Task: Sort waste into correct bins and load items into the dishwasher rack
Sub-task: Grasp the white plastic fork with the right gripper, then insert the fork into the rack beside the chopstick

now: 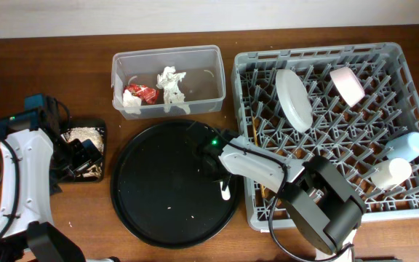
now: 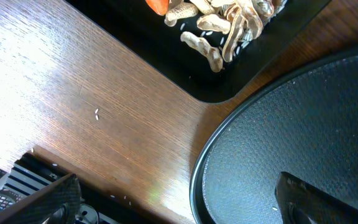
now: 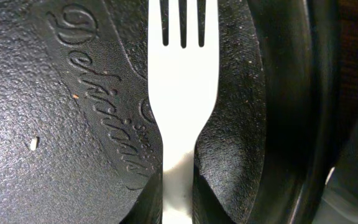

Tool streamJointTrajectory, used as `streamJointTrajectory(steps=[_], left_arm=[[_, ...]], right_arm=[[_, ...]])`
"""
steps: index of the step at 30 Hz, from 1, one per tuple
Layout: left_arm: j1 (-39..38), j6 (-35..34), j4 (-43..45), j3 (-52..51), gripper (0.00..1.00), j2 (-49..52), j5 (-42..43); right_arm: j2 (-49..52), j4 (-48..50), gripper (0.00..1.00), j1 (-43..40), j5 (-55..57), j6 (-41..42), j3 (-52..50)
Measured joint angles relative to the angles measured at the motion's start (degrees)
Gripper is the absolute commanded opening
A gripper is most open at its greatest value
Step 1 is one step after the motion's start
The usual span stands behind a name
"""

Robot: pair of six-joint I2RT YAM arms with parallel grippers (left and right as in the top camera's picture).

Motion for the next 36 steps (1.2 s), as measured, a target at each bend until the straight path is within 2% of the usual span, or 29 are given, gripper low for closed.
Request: streamJointTrajectory(steps=[6, 13, 16, 18, 21, 25, 28, 30, 36], left_arm=[[0.0, 0.0, 0.39, 0.0, 0.99, 0.0, 0.02], [0.0, 0.0, 0.42, 0.0, 0.99, 0.0, 0.02], [0.0, 0.0, 0.42, 0.0, 0.99, 0.0, 0.0], [0.0, 0.0, 0.42, 0.0, 0.99, 0.0, 0.02], [0.0, 0.0, 0.42, 0.0, 0.99, 0.0, 0.0], [0.0, 0.0, 0.42, 0.0, 0.99, 0.0, 0.02], [0.0, 0.0, 0.39, 0.0, 0.99, 0.0, 0.02], [0.0, 0.0, 0.37, 0.0, 0.99, 0.0, 0.02], [0.0, 0.0, 0.37, 0.0, 0.99, 0.0, 0.02]], right_arm=[[-3.23, -2.58, 0.09, -0.04, -1.84, 0.09, -0.87], [-19.3, -10.75, 0.09, -0.33, -2.16, 0.02, -0.09], [-25.75, -14.1, 0.09, -3.52, -0.74, -0.07, 0.2], [-26.43, -16.33, 0.1, -8.74, 0.57, -0.81, 0.28], [-26.43, -16.7, 0.1, -12.04, 0.98, -2.05, 0.28], [-26.18, -16.0, 0.1, -13.33, 1.22, -4.35, -0.94], [-21.86, -13.94, 0.11, -13.33, 1.44, -6.56, -2.67], [-19.93, -12.98, 0.26, -13.33, 1.44, -7.19, -2.69], [-19.15, -11.93, 0.35, -13.33, 1.6, -7.96, -2.69]])
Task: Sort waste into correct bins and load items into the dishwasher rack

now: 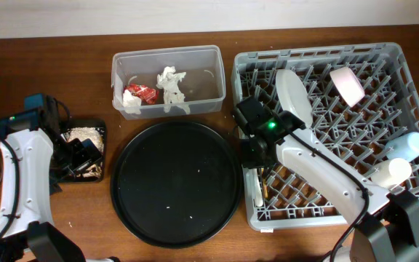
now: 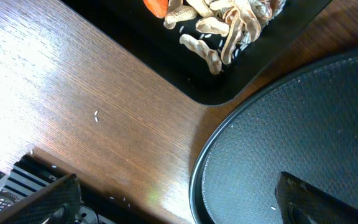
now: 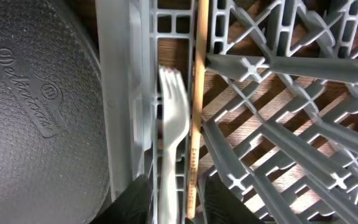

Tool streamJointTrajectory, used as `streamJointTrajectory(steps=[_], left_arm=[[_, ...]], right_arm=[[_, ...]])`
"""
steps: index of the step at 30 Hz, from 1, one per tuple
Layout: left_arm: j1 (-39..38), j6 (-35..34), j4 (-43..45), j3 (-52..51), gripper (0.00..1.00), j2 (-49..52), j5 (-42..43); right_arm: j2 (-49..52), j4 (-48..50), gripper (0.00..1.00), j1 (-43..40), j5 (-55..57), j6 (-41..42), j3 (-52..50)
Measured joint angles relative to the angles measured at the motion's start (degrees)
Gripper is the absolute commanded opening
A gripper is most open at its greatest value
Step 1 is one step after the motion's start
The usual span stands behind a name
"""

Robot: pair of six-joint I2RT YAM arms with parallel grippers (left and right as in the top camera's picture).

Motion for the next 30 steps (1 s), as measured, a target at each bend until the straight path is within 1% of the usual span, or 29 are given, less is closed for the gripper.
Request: streamJointTrajectory(steps=[1, 3, 4, 5, 6, 7, 8, 10, 11, 12, 14, 15, 16, 18, 20, 21, 22, 23, 24, 25, 28, 29, 30], left_arm=[[0.0, 0.0, 0.0, 0.0, 0.99, 0.0, 0.0], [-0.13, 0.33, 0.07, 0.0, 0.99, 0.0, 0.0], [-0.52, 0.92, 0.81, 0.0, 0.99, 0.0, 0.81], [-2.58, 2.34, 3.28, -0.04, 0.99, 0.0, 2.27], [-7.28, 4.09, 5.73, -0.04, 0.99, 0.0, 4.31], [-10.69, 5.53, 7.67, -0.17, 0.99, 0.0, 4.92], [-15.47, 7.63, 10.1, -0.15, 0.99, 0.0, 5.46], [-22.05, 12.17, 11.5, -0.17, 0.99, 0.0, 6.14], [-25.03, 15.19, 10.8, -0.17, 0.99, 0.0, 6.47], [-26.21, 17.05, 9.01, -0.15, 0.99, 0.0, 6.86], [-23.93, 18.88, 3.98, -0.17, 0.99, 0.0, 8.11], [-22.51, 19.12, 3.19, -0.17, 0.99, 0.0, 8.46], [-19.21, 19.74, 1.25, -0.2, 0.99, -0.61, 9.7], [-16.52, 19.91, 1.62, -1.03, 0.99, -4.63, 10.29], [-16.24, 19.91, 4.83, -4.17, 0.99, -15.96, 10.49], [-16.24, 19.63, 8.02, -7.5, 0.99, -23.61, 10.19], [-16.24, 19.21, 9.33, -10.34, 0.99, -29.31, 9.84], [-16.24, 18.38, 11.04, -13.27, 0.99, -34.93, 9.81], [-16.24, 16.79, 12.07, -16.83, 0.99, -42.86, 9.6], [-16.24, 15.76, 12.57, -18.34, 0.99, -47.91, 9.6], [-16.24, 13.66, 12.76, -20.06, 0.99, -60.65, 9.64], [-16.24, 12.22, 13.11, -20.09, 0.99, -63.28, 9.64], [-16.24, 11.63, 13.16, -20.09, 0.99, -63.78, 9.62]], right_arm=[[0.0, 0.0, 0.36, 0.0, -0.04, -0.02, 0.0], [-1.33, 0.0, 0.66, -0.22, -0.9, 0.52, 0.04], [-2.75, -0.02, 0.7, -0.66, -1.53, 0.37, 0.07], [-7.02, -0.04, 0.77, -3.04, -3.19, -0.61, 0.92], [-10.69, -0.02, 0.84, -6.69, -4.02, -1.84, 2.49], [-12.79, -0.13, 0.98, -10.38, -5.92, -4.35, 3.3], [-13.62, -0.28, 0.98, -14.21, -8.28, -7.06, 3.52], [-13.2, 0.9, 0.98, -20.76, -13.44, -12.7, 3.52], [-13.16, 0.46, 0.98, -25.16, -16.74, -16.5, 3.52], [-13.16, -1.42, 0.98, -27.93, -18.43, -18.43, 3.52], [-13.16, -6.27, 0.99, -32.89, -19.87, -20.72, 3.52], [-13.16, -8.2, 0.98, -34.25, -19.8, -21.38, 3.52], [-13.16, -9.94, 0.98, -34.53, -19.32, -21.88, 3.52], [-13.42, -10.88, 0.98, -34.53, -18.62, -22.36, 3.34], [-19.54, -7.26, 0.98, -34.53, -18.08, -22.36, -2.08], [-24.06, -5.77, 0.98, -34.53, -18.05, -22.36, -5.18], [-28.61, -3.8, 0.98, -34.53, -17.77, -22.4, -8.0], [-34.58, -2.1, 0.98, -34.53, -17.35, -22.38, -11.26], [-41.86, -1.07, 0.98, -34.53, -16.92, -22.16, -14.32], [-44.61, -0.83, 0.98, -34.53, -16.61, -22.08, -15.15], [-53.64, -0.96, 0.98, -34.53, -16.06, -22.1, -15.78], [-54.58, -0.98, 0.98, -34.53, -15.89, -22.1, -15.78], [-54.4, -1.01, 0.98, -34.53, -15.85, -22.1, -15.78]])
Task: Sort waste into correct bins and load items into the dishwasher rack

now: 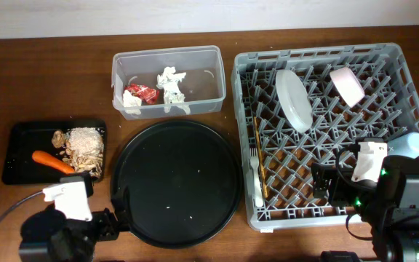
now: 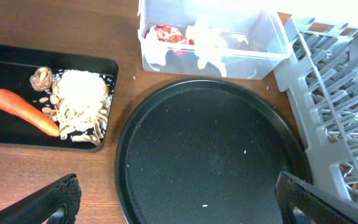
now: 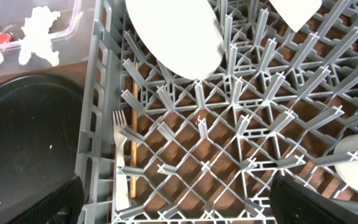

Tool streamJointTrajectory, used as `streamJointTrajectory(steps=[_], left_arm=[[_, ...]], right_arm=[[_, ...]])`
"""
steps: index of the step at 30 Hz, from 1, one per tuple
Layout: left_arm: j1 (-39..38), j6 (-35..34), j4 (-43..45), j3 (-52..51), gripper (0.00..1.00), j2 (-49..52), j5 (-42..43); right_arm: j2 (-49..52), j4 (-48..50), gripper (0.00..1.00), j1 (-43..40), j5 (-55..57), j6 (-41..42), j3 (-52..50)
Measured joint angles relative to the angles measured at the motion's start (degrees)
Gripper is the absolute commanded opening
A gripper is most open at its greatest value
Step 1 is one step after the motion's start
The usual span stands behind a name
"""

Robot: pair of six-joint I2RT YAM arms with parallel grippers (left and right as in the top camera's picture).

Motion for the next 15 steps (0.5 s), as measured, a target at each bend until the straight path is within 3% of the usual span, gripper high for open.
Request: streamJointTrajectory(steps=[15], left_arm=[[0.0, -1.44, -0.48, 0.0, 0.99, -0.13, 0.0]], right_arm=[[0.37, -0.02, 0.98, 0.0, 0.39, 0.0, 0.0]])
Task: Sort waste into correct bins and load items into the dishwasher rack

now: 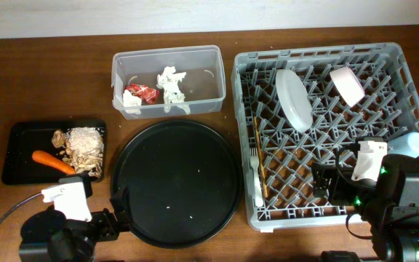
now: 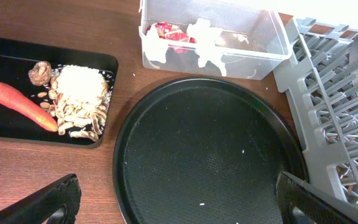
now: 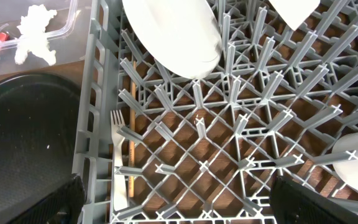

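The grey dishwasher rack (image 1: 315,52) holds a white fork (image 1: 256,178) lying in its left column beside a wooden chopstick (image 1: 257,153). The right wrist view shows the same fork (image 3: 118,168) and chopstick (image 3: 131,124). A white plate (image 1: 294,98), a pink bowl (image 1: 346,84) and two cups (image 1: 398,160) also stand in the rack. My right gripper (image 3: 179,202) hangs open and empty high over the rack's near part. My left gripper (image 2: 179,205) is open and empty above the black round tray (image 2: 204,155).
A clear bin (image 1: 168,78) at the back holds crumpled tissue and a red wrapper. A black rectangular tray (image 1: 20,142) at the left carries a carrot, rice and peanut shells. Both arms sit at the table's near edge, left arm (image 1: 57,233) and right arm (image 1: 388,200).
Almost nothing has changed. Both arms stay drawn back at the near edge with open grippers, and both wrist views have shifted only slightly. The fork lies where it was.
My right gripper was at the white fork on the round tray while the left arm hung by the food tray. Then the right gripper held the fork in the rack's left column beside the chopstick. Afterwards the fork lay there alone and both arms were back at the near edge.
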Tool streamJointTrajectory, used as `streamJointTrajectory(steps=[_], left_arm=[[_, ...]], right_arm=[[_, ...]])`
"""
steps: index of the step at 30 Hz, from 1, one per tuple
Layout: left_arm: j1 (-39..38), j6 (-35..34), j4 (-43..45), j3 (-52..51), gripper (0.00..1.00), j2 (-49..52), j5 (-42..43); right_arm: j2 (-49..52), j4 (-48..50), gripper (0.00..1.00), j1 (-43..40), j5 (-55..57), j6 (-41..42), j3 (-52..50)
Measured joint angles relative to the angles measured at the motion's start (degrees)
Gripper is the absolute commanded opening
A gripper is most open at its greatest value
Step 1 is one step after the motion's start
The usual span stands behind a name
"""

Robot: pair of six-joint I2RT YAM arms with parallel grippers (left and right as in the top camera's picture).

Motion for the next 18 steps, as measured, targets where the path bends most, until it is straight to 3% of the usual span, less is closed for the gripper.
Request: streamJointTrajectory(steps=[4, 8, 11, 14, 18], left_arm=[[0.0, 0.0, -0.02, 0.0, 0.99, 0.0, 0.0], [0.0, 0.0, -0.07, -0.22, 0.99, 0.0, 0.0], [0.0, -0.02, -0.17, -0.28, 0.99, -0.04, 0.0], [0.0, -0.02, -0.17, -0.31, 0.99, -0.11, 0.0], [0.0, -0.02, -0.17, -0.33, 0.99, -0.11, 0.0]], right_arm=[[-4.98, 5.03, 0.98, 0.13, 1.09, -0.22, -1.92], [-21.0, 29.03, 0.98, 3.89, 1.55, -1.81, -22.18], [-31.19, 41.11, 0.98, 4.96, 1.55, -1.99, -34.56], [-38.29, 49.7, 0.98, 5.05, 1.55, -1.99, -42.6], [-39.26, 64.76, 0.98, 5.16, 1.95, -2.01, -50.23]])
